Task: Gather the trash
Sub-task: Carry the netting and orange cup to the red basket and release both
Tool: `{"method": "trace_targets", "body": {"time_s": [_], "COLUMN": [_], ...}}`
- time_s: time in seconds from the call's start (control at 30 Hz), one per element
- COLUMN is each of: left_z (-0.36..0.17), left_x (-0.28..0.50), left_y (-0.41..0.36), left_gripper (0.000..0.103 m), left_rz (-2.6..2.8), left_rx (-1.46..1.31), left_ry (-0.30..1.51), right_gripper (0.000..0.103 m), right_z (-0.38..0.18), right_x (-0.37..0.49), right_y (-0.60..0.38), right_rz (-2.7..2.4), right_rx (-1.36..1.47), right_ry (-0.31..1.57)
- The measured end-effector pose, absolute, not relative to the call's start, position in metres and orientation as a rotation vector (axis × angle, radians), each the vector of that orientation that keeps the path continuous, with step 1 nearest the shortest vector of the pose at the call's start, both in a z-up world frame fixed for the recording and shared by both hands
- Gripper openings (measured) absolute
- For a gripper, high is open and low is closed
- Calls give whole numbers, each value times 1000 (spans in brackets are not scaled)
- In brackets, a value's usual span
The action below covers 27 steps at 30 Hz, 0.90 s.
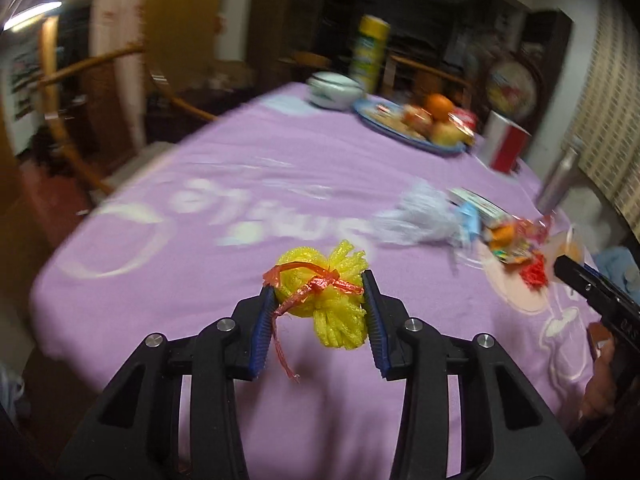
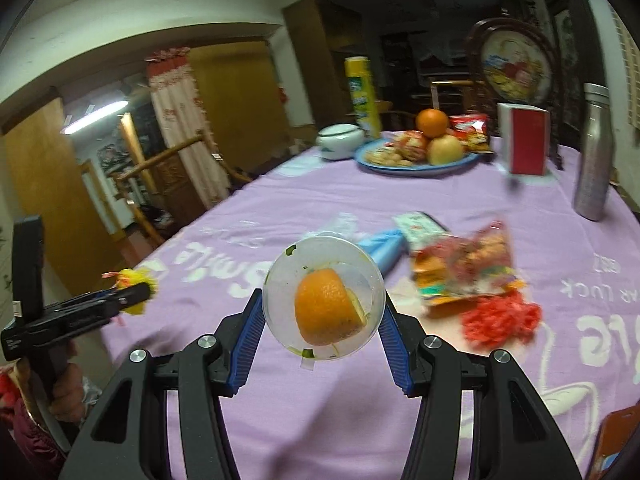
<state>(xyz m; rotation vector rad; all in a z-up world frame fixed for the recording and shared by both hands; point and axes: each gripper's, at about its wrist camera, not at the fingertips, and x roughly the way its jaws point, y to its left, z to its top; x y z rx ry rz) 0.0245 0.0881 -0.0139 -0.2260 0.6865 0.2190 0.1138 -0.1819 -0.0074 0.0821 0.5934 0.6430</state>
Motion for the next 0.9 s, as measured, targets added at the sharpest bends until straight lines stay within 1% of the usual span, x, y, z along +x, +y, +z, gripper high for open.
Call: {"method": "trace_targets", "body": {"time_s": [0.13, 0.17, 0.3, 0.4, 0.5, 0.6, 0.67, 0.7, 0.73, 0.83, 0.9], "left_z": [-10, -14, -33, -56, -78, -99, -111, -114, -117, -118, -119], "left_x": [-45, -71, -135, -170, -190, -210, -218, -223, -228, -247, -258], "left_y": [126, 138, 168, 188, 203, 218, 226, 230, 233, 246, 259], "left_gripper": [41, 41, 41, 41, 42, 45, 57, 69, 79, 89, 91], "left_rz": [390, 452, 594, 670, 694, 696, 715, 735, 755, 821, 861], "left_rx": [-300, -334, -435, -488, -532, -586, -607, -610, -609, -607, -630], "left_ry": [673, 679, 703, 748, 796, 822, 835, 839, 836, 798, 765], "right_gripper": [55, 55, 55, 55, 55, 55, 55, 55, 55, 55, 55], "right_z": [-1, 2, 9, 11, 12, 11, 8, 7, 6, 1, -3], "right_x": [99, 93, 68, 46, 23, 2, -11, -17, -21, -43, -51], "right_y": [-157, -147, -112, -87, -64, -35, -17, -6, 1, 37, 54], "right_rz": [756, 797, 913, 977, 1015, 1054, 1085, 1101, 1113, 1155, 1177], "right_rx": [61, 48, -13, -55, -96, -140, -165, -179, -191, -258, -293], "right_ry": [590, 590, 590, 597, 599, 615, 633, 645, 654, 680, 692]}}
